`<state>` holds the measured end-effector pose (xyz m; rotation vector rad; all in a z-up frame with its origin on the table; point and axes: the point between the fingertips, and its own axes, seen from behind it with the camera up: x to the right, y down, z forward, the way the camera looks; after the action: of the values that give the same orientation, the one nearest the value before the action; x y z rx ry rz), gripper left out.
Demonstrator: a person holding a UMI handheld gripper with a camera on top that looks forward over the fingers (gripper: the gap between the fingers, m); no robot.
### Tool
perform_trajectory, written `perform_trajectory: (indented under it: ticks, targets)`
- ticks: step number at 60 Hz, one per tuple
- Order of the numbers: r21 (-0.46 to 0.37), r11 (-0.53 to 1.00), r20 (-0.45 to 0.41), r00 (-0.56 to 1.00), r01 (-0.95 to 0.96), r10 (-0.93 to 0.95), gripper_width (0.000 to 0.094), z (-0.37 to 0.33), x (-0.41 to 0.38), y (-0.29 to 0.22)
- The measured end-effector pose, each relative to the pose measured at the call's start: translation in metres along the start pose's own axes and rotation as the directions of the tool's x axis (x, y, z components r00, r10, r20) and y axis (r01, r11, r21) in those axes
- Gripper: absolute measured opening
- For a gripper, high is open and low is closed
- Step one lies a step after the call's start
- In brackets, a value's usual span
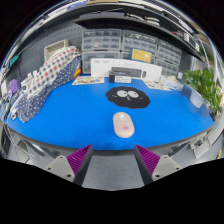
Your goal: Arrange mouse
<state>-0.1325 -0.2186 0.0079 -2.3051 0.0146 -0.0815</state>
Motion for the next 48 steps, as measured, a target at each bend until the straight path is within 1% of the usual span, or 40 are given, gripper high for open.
perform_trajectory:
  ticks: [10, 17, 19, 23, 32, 38, 40, 45, 46, 47, 48]
  targets:
    - [-0.005, 1.0, 0.051, 0.999, -0.001, 0.001, 0.0833, 0.037, 0.027, -0.007]
    - [-0.006, 1.0, 0.095, 0.995, 0.009, -0.009, 0.0829, 0.064, 0.023, -0.02]
    - [0.0, 1.0, 0.11, 0.994, 0.007, -0.007, 0.0814, 0.068, 0.021, -0.026]
    - [0.006, 1.0, 0.112, 0.994, 0.018, -0.018, 0.0799, 0.078, 0.021, -0.033]
    - [0.006, 0.999, 0.136, 0.99, 0.039, -0.039, 0.066, 0.091, 0.018, -0.047]
    - [0.006, 0.999, 0.13, 0.991, 0.037, -0.037, 0.0545, 0.096, 0.024, -0.051]
    - [0.005, 0.999, 0.128, 0.991, 0.033, -0.034, 0.0486, 0.097, 0.026, -0.051]
    - [-0.006, 1.0, 0.136, 0.991, 0.006, -0.005, 0.0434, 0.097, 0.028, -0.049]
    - [-0.009, 1.0, 0.135, 0.991, 0.003, -0.001, 0.0451, 0.097, 0.028, -0.049]
    - [-0.011, 1.0, 0.135, 0.991, 0.004, -0.002, 0.0406, 0.097, 0.028, -0.05]
    - [-0.016, 1.0, 0.133, 0.991, 0.009, -0.007, 0.039, 0.097, 0.028, -0.049]
